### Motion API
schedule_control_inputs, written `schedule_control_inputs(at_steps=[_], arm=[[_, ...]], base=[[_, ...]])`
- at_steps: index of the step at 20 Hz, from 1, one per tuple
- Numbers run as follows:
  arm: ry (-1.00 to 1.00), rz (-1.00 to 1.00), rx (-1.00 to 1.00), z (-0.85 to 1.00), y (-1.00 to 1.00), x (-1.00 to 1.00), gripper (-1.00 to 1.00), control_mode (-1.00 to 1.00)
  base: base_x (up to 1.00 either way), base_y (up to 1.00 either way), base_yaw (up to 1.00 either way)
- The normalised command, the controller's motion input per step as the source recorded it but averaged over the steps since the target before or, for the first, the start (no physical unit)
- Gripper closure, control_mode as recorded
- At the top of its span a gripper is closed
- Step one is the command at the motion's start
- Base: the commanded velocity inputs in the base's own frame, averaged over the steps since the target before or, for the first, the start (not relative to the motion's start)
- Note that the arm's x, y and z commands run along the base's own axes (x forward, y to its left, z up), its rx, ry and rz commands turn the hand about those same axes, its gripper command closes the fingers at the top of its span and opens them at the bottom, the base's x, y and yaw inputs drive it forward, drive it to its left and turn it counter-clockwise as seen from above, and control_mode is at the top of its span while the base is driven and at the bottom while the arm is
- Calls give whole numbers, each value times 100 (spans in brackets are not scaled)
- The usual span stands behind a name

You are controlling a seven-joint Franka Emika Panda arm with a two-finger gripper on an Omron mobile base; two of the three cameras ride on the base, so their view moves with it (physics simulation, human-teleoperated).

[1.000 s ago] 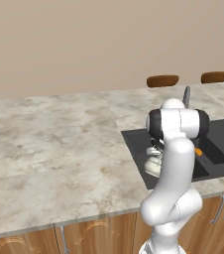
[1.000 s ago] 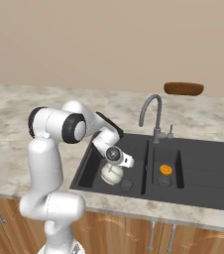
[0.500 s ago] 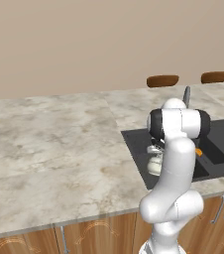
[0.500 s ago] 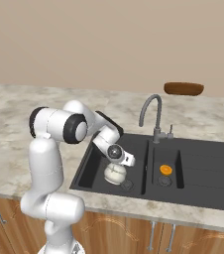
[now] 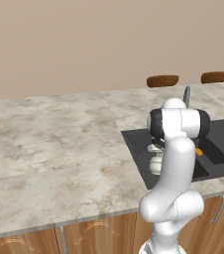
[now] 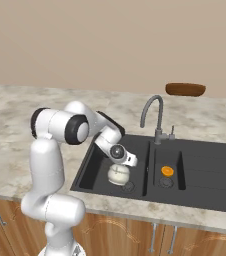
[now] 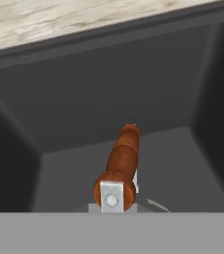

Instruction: Open the cabinet, pick the kettle from the cabinet, and place it in the sink.

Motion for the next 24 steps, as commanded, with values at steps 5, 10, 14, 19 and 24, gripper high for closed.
schedule_control_inputs(at_steps=[5, 10, 14, 19, 24], arm=[[0, 0, 0, -25, 0, 0, 100, -100], [0, 0, 0, -28, 0, 0, 100, -100], [0, 0, 0, -19, 5, -4, 100, -100], [0, 0, 0, -14, 14, -12, -100, -100], [0, 0, 0, -8, 14, -13, -100, -100]], base=[[0, 0, 0], [0, 0, 0], [0, 0, 0], [0, 0, 0], [0, 0, 0]])
